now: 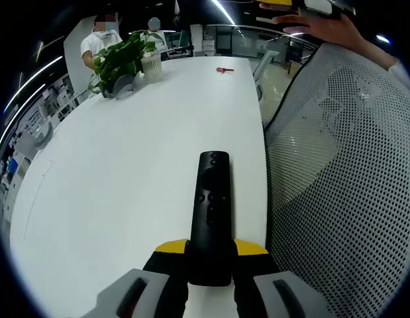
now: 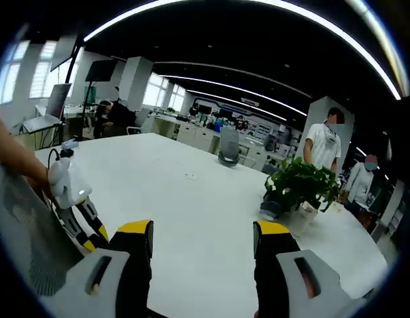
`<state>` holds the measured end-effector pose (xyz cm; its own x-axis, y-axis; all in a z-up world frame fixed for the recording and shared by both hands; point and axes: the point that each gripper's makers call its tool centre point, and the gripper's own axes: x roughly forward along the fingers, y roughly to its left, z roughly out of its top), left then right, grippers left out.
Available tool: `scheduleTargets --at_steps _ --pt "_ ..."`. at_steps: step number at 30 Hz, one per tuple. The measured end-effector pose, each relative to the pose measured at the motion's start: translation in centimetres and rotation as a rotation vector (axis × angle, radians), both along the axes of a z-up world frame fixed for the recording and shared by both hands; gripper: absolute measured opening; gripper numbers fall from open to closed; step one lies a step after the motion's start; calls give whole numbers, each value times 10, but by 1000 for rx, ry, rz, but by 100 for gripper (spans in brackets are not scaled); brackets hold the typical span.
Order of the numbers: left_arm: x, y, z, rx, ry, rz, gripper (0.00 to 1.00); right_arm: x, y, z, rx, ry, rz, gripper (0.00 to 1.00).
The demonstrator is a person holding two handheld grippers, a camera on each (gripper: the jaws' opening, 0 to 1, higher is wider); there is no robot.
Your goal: Press the specified remote control buttons in sequence, fully releasing each button before pressing the next.
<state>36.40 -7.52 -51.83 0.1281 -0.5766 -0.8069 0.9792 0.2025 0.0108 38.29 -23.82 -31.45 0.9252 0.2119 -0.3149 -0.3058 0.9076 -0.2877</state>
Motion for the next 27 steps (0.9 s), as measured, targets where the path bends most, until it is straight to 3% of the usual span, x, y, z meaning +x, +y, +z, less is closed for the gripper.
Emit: scheduleTargets --at_steps 4,9,10,14,20,24,27 --pt "0 0 1 1 -11 -10 24 -8 -8 -22 39 82 -37 63" --pt "0 0 1 -16 -6 -7 24 -9 -15 -35 53 96 -69 76" --pt "0 0 1 -20 -2 -5 24 -7 -15 -33 89 100 -78 80" --pt "1 -1 1 -25 9 -7 24 -6 -18 -23 114 38 -93 87" --pt "1 -1 1 -19 15 1 23 -6 -22 -24 102 36 -111 93" --pt "1 -2 2 -10 12 4 23 -4 -28 -12 79 -50 -133 100" --pt "1 -2 1 -7 16 3 22 -3 -27 -13 88 -40 -129 100"
